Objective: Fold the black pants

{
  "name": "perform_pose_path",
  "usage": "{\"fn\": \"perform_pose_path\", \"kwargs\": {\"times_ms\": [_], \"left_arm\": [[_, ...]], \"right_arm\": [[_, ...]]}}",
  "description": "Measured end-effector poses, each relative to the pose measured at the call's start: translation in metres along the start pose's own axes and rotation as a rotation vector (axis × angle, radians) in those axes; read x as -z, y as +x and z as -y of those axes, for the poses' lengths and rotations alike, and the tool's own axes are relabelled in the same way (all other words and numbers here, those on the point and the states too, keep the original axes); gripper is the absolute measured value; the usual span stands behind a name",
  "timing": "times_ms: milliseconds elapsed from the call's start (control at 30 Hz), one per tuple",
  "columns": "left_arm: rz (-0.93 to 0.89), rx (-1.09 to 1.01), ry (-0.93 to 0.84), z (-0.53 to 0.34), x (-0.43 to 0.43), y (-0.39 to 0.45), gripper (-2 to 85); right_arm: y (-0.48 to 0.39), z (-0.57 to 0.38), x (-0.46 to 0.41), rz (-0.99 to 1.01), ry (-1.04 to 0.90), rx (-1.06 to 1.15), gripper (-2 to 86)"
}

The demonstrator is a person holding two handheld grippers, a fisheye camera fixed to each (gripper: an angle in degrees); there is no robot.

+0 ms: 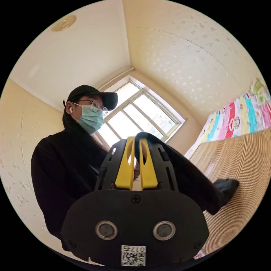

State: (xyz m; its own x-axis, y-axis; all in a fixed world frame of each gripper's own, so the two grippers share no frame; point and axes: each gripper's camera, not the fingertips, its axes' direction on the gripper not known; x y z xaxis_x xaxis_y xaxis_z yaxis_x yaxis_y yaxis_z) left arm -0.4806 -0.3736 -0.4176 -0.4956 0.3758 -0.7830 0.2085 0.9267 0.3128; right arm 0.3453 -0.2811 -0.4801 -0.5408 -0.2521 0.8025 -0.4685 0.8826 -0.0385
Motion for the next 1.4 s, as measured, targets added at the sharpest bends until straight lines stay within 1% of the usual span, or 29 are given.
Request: {"fn": "perform_pose_path", "kwargs": {"times_ms": [100,167,200,267,333,467,567,600,633,667,700,733,767,800,833,867,900,933,1000,1067,1133,1167,1200,1267,1300,1333,1400], "left_arm": [[0.104,0.007,0.013,0.05,-0.026,0.011,2.3],[0.166,0.058,0.006,0.066,-0.043,-0.006,2.1],[0.202,0.097,-0.005,0.073,-0.055,-0.026,2.0],[0.264,0.138,-0.035,0.076,-0.073,-0.063,2.0],[0.294,0.203,-0.041,0.069,-0.09,-0.12,2.1],[0.356,0.245,-0.05,0.045,-0.107,-0.189,2.6],[0.421,0.26,-0.089,-0.005,-0.117,-0.224,3.2],[0.455,0.283,-0.13,-0.037,-0.12,-0.236,3.5],[0.499,0.335,-0.183,-0.079,-0.123,-0.25,3.8],[0.521,0.377,-0.214,-0.103,-0.124,-0.258,4.1],[0.559,0.48,-0.285,-0.157,-0.127,-0.276,4.6],[0.579,0.576,-0.344,-0.212,-0.128,-0.291,4.8],[0.59,0.63,-0.374,-0.241,-0.128,-0.299,5.0],[0.638,0.785,-0.441,-0.297,-0.125,-0.315,5.5],[0.676,0.924,-0.48,-0.343,-0.116,-0.327,6.7],[0.669,0.969,-0.465,-0.36,-0.11,-0.33,7.6],[0.635,1.018,-0.382,-0.38,-0.095,-0.334,8.6],[0.608,1.038,-0.283,-0.387,-0.08,-0.339,8.9],[0.611,1.012,-0.206,-0.378,-0.067,-0.357,9.9],[0.639,0.946,-0.221,-0.356,-0.066,-0.386,12.4],[0.649,0.854,-0.267,-0.328,-0.076,-0.438,17.2],[0.652,0.847,-0.281,-0.324,-0.079,-0.451,18.2],[0.651,0.851,-0.326,-0.319,-0.088,-0.481,19.4],[0.571,0.908,-0.419,-0.326,-0.105,-0.526,20.0],[0.454,0.97,-0.493,-0.339,-0.123,-0.551,19.8],[0.439,1.02,-0.518,-0.35,-0.132,-0.561,17.7],[0.488,1.043,-0.508,-0.355,-0.131,-0.56,14.9]], "right_arm": [[-0.032,0.057,0.0,-0.088,-0.018,0.082,2.1],[-0.018,0.089,0.004,-0.178,-0.039,0.03,2.0],[-0.011,0.095,0.005,-0.206,-0.047,0.012,2.0],[0.035,0.111,0.013,-0.272,-0.065,-0.125,2.0],[0.067,0.116,0.015,-0.322,-0.079,-0.158,2.1],[0.124,0.109,0.009,-0.422,-0.121,-0.219,2.3],[0.143,0.072,0.001,-0.487,-0.191,-0.242,2.5],[0.148,0.058,0.0,-0.498,-0.212,-0.257,2.6],[0.159,0.025,-0.001,-0.506,-0.254,-0.311,2.8],[0.173,-0.016,-0.001,-0.515,-0.306,-0.393,3.1],[0.18,-0.039,-0.001,-0.527,-0.336,-0.445,3.3],[0.195,-0.09,0.0,-0.556,-0.388,-0.56,3.8],[0.208,-0.144,0.002,-0.566,-0.431,-0.686,4.4],[0.214,-0.17,0.004,-0.574,-0.449,-0.771,5.1],[0.225,-0.218,0.008,-0.601,-0.485,-0.935,6.5],[0.23,-0.253,0.012,-0.617,-0.513,-1.039,9.2],[0.23,-0.265,0.015,-0.622,-0.512,-1.073,10.5],[0.23,-0.277,0.023,-0.634,-0.476,-1.108,11.3],[0.234,-0.275,0.033,-0.63,-0.372,-1.11,12.7],[0.254,-0.253,0.033,-0.623,-0.294,-1.046,15.2],[0.279,-0.236,0.024,-0.659,-0.302,-0.984,17.7],[0.3,-0.23,0.015,-0.646,-0.311,-0.956,18.5],[0.313,-0.229,0.01,-0.619,-0.317,-0.955,18.8],[0.361,-0.237,-0.021,-0.495,-0.374,-1.033,19.5],[0.369,-0.24,-0.031,-0.479,-0.408,-1.058,19.7],[0.377,-0.241,-0.052,-0.46,-0.473,-1.062,19.5],[0.375,-0.238,-0.078,-0.513,-0.583,-1.024,17.7]]}}
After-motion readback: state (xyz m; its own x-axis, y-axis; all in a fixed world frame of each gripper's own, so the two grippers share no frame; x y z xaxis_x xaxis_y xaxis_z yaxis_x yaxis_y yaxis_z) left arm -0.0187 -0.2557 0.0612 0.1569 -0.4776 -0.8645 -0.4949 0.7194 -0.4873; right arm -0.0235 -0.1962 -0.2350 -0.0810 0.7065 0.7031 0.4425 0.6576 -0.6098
